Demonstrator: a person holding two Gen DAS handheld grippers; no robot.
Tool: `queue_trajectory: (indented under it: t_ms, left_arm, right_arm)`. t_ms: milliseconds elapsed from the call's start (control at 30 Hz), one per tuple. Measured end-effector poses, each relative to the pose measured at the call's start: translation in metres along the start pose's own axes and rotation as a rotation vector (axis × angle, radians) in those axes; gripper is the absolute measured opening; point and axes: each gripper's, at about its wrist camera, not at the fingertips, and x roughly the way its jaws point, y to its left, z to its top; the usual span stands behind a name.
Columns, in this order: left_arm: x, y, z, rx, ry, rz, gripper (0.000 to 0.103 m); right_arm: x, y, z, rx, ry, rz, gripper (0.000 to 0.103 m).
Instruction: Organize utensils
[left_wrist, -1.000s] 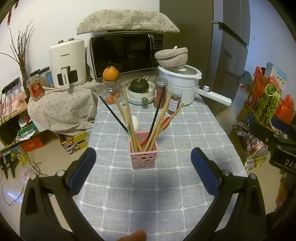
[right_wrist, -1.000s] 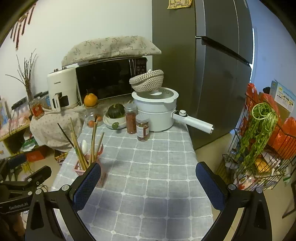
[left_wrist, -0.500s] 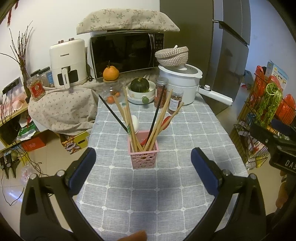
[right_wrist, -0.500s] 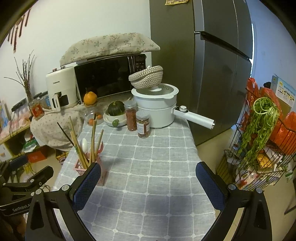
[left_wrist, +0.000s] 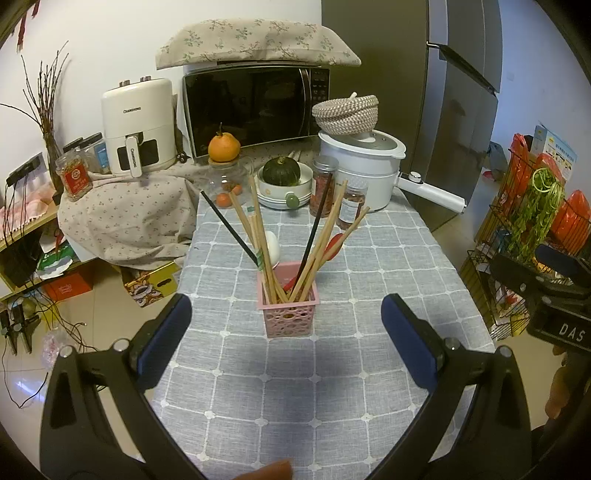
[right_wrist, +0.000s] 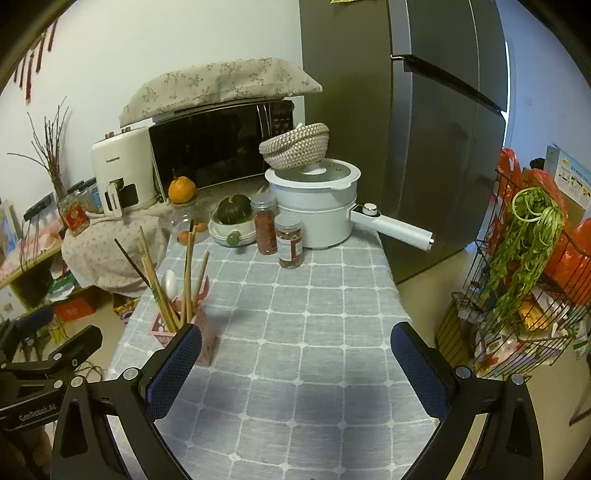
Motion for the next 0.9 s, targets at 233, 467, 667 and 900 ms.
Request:
queue_trajectory:
  t_ms: [233, 467, 667, 900]
  left_arm:
    - [-0.0001, 0.0003, 0.0, 0.0, 0.0, -0.001, 0.102]
    - [-0.0002, 0.0002, 0.0002, -0.001, 0.0, 0.0, 0.102]
    - [-0.0002, -0.0001, 0.0001, -0.001, 0.001, -0.001, 0.102]
    - [-0.0001, -0.0004, 0.0001, -0.001, 0.001, 0.0, 0.102]
  right_arm:
    - [0.0017, 0.0017, -0.0014, -0.003, 0.005, 0.003, 0.103]
    - [0.0017, 0.0012, -0.0012, -0.005, 0.003, -0.001, 0.103]
    - [0.0017, 0.0011, -0.0016, -0.005, 0.003, 0.0, 0.103]
    - [0.0022, 0.0016, -0.0011, -0.006, 0.005, -0.001, 0.103]
